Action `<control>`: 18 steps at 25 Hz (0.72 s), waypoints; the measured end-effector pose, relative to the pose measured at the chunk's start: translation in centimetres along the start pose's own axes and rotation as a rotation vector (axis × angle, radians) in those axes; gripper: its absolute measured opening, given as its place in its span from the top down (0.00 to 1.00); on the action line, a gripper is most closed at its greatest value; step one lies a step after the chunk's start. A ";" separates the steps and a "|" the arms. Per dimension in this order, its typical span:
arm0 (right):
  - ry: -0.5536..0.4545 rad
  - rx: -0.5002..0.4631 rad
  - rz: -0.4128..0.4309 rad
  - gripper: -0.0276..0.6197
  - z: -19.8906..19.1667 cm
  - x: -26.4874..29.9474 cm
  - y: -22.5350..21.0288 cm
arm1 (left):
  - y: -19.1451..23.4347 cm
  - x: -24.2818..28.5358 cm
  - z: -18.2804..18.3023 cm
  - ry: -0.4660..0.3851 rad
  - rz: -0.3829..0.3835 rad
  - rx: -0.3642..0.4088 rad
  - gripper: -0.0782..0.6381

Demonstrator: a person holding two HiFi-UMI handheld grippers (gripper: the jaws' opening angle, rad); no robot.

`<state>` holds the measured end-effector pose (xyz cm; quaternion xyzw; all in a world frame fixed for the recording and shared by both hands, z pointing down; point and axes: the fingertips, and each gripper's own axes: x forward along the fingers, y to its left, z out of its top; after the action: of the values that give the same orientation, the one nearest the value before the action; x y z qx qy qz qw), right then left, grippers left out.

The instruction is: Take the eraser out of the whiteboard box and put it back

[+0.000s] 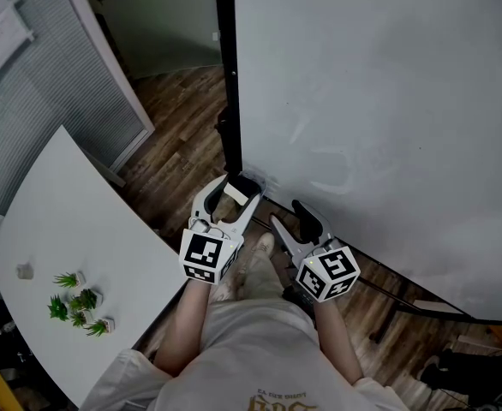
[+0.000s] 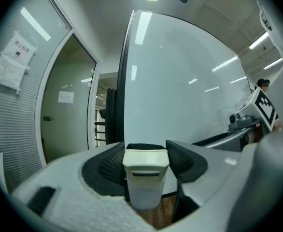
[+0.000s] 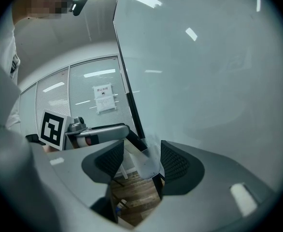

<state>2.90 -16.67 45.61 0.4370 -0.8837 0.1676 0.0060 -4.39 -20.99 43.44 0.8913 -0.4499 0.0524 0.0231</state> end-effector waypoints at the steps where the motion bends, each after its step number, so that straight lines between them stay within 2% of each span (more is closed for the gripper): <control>1: 0.003 -0.001 0.002 0.59 -0.1 0.1 0.0 | 0.0 0.1 -0.1 0.002 -0.001 -0.001 0.52; 18: 0.026 0.010 0.013 0.59 -0.7 0.9 -0.6 | 0.2 1.7 -2.3 0.051 -0.012 -0.026 0.52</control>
<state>2.75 -17.49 46.64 0.4291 -0.8855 0.1777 0.0141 -3.67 -22.26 45.96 0.8919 -0.4444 0.0689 0.0466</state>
